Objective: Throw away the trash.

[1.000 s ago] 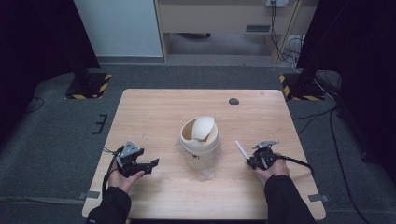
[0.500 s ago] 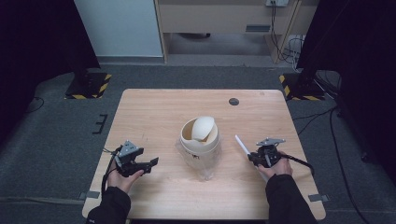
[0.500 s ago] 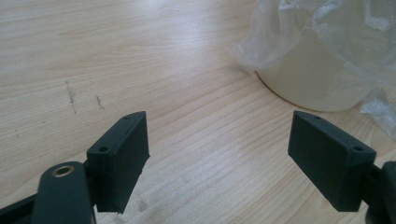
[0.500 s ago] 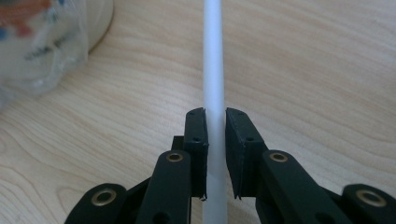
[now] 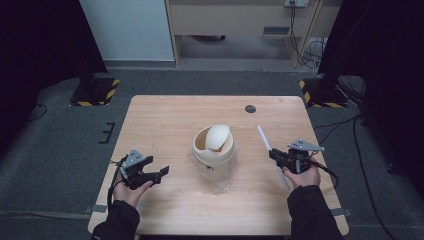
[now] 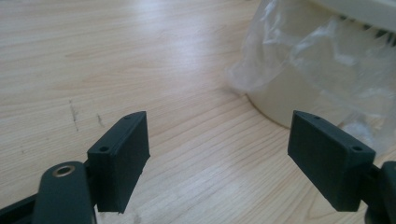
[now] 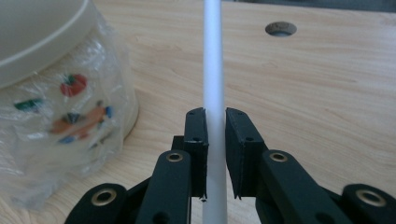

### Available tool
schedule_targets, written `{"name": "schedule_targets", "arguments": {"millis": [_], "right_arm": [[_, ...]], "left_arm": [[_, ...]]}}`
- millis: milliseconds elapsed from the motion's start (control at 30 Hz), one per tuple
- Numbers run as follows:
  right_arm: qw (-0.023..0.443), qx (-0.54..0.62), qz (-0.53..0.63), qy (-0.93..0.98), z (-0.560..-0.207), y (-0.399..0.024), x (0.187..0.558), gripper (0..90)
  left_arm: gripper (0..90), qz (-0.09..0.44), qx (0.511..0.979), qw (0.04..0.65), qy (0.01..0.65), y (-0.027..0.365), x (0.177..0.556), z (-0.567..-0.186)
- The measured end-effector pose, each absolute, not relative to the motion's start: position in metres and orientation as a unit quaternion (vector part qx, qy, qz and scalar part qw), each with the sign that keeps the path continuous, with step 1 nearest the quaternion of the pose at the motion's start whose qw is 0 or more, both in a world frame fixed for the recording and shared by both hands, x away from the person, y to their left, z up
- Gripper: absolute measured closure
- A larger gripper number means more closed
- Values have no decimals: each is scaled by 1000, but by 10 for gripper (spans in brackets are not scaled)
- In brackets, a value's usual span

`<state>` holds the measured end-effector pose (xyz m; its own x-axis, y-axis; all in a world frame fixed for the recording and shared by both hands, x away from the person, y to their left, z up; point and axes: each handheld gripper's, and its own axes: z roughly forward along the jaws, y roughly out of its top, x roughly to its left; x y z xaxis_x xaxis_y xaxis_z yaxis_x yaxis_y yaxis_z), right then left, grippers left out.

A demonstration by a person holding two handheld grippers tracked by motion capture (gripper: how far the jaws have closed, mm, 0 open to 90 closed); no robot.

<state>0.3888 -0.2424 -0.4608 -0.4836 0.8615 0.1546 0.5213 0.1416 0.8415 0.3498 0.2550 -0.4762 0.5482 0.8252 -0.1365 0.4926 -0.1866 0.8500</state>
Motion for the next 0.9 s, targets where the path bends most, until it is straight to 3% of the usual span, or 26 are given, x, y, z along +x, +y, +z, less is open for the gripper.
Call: {"name": "schedule_targets", "arguments": {"millis": [900], "right_arm": [[227, 397, 562, 689, -405, -233, 370, 793]], "left_arm": [[211, 215, 677, 562, 424, 259, 337, -420]]}}
